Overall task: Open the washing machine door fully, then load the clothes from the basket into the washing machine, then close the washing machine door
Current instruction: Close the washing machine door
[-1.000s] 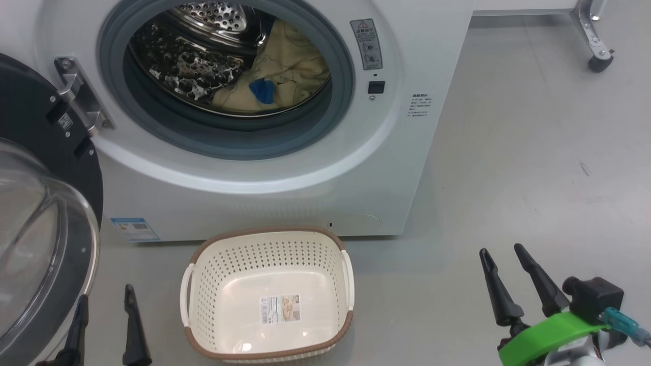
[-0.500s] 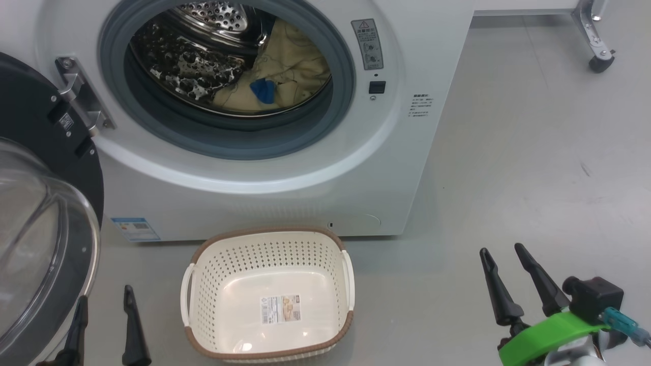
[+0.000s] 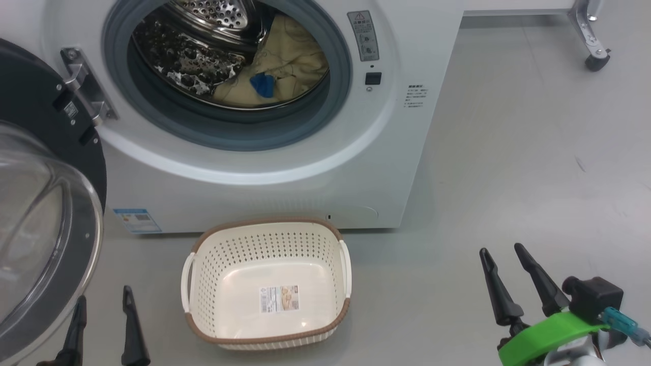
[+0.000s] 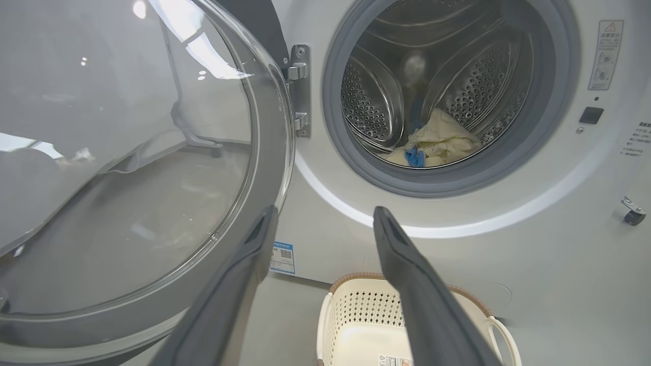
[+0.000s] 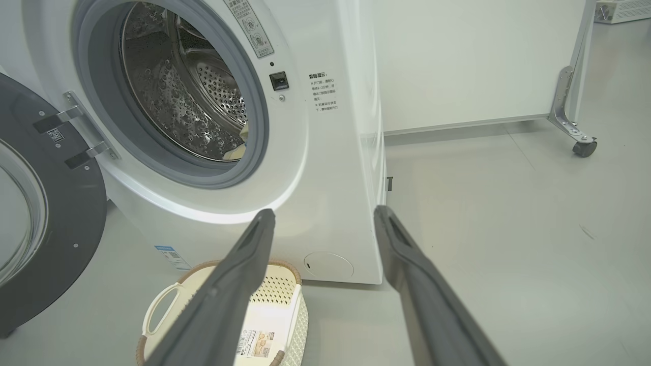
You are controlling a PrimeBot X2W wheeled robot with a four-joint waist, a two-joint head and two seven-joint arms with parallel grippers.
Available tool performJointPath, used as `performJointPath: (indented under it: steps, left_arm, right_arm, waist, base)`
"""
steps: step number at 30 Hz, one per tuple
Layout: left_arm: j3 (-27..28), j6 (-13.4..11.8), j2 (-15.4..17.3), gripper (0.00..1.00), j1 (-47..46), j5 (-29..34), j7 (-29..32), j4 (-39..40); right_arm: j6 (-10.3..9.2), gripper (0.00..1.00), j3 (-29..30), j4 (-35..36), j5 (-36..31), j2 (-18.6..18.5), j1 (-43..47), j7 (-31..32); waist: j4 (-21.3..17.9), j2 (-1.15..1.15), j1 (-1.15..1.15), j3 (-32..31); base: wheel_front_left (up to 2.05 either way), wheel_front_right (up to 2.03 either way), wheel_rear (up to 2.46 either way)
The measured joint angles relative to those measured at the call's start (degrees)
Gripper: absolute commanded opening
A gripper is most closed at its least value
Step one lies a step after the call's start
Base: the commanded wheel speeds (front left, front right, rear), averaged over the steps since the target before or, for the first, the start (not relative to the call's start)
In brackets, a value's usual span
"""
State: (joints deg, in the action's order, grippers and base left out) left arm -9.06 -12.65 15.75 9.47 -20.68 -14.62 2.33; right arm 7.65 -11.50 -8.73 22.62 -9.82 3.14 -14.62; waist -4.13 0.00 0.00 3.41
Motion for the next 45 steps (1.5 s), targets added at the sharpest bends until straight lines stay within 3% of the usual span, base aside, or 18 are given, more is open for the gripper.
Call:
performJointPath:
  steps: [18,35,45]
  left_arm:
    - [1.30,-0.04,-1.03,1.00,0.00,1.19,0.00,-0.37]
    - [1.89,1.08,-2.38,1.00,-0.29,2.14,0.00,-0.34]
    - [2.42,1.01,-3.20,1.00,-0.28,2.55,0.00,-0.33]
  right_arm:
    - [0.00,1.00,0.05,-0.30,0.08,-0.13,0.07,0.00]
    - [0.00,1.00,0.18,-0.29,0.07,-0.14,0.02,0.00]
    - [0.00,1.00,0.44,-0.20,-0.02,-0.14,0.02,0.00]
  waist:
    - [0.45,0.00,-0.01,0.24]
    - [0.89,0.00,0.00,0.20]
    - [3.20,0.00,0.00,0.33]
  base:
    - [-1.58,1.58,0.00]
    - [-0.08,0.08,0.00]
    - [0.00,0.00,0.00]
